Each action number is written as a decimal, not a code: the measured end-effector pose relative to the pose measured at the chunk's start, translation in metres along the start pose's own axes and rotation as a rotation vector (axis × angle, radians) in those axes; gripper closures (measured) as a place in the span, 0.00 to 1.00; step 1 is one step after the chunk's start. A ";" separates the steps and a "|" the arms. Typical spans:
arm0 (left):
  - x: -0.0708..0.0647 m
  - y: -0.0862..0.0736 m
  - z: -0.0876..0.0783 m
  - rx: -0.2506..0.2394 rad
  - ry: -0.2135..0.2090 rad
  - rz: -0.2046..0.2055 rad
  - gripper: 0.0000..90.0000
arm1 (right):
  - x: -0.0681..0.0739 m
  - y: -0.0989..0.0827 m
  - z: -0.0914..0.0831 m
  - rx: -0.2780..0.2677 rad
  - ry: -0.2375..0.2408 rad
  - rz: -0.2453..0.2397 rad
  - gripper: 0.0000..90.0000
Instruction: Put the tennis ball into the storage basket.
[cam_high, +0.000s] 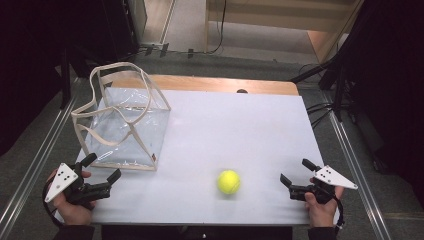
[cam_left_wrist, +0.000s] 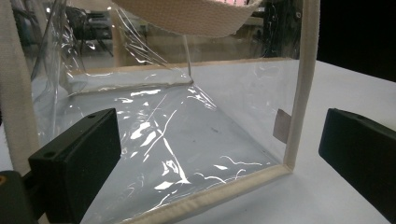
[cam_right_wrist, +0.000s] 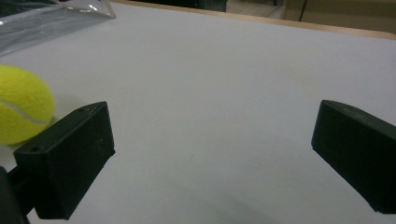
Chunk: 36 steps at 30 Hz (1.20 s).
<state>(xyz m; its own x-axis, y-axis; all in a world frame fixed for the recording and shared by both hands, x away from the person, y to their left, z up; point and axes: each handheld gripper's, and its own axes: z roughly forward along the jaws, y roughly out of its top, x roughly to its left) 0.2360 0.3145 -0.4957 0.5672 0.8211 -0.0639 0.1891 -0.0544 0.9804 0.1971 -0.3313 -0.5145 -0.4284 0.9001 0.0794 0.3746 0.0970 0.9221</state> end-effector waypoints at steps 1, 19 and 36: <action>0.000 0.000 0.000 0.000 0.000 0.000 0.00 | 0.000 0.000 0.000 0.000 0.000 0.000 0.00; -0.003 -0.001 0.001 0.012 0.012 0.028 0.00 | 0.014 0.019 -0.002 0.080 0.120 -0.103 0.00; -0.004 -0.001 0.002 0.024 0.019 0.034 0.00 | 0.035 0.052 0.010 0.122 0.162 -0.211 0.00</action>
<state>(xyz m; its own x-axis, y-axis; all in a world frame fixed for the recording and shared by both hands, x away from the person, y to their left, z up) 0.2348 0.3099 -0.4967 0.5583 0.8292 -0.0265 0.1888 -0.0958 0.9773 0.2097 -0.2911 -0.4679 -0.6296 0.7758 -0.0411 0.3548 0.3342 0.8731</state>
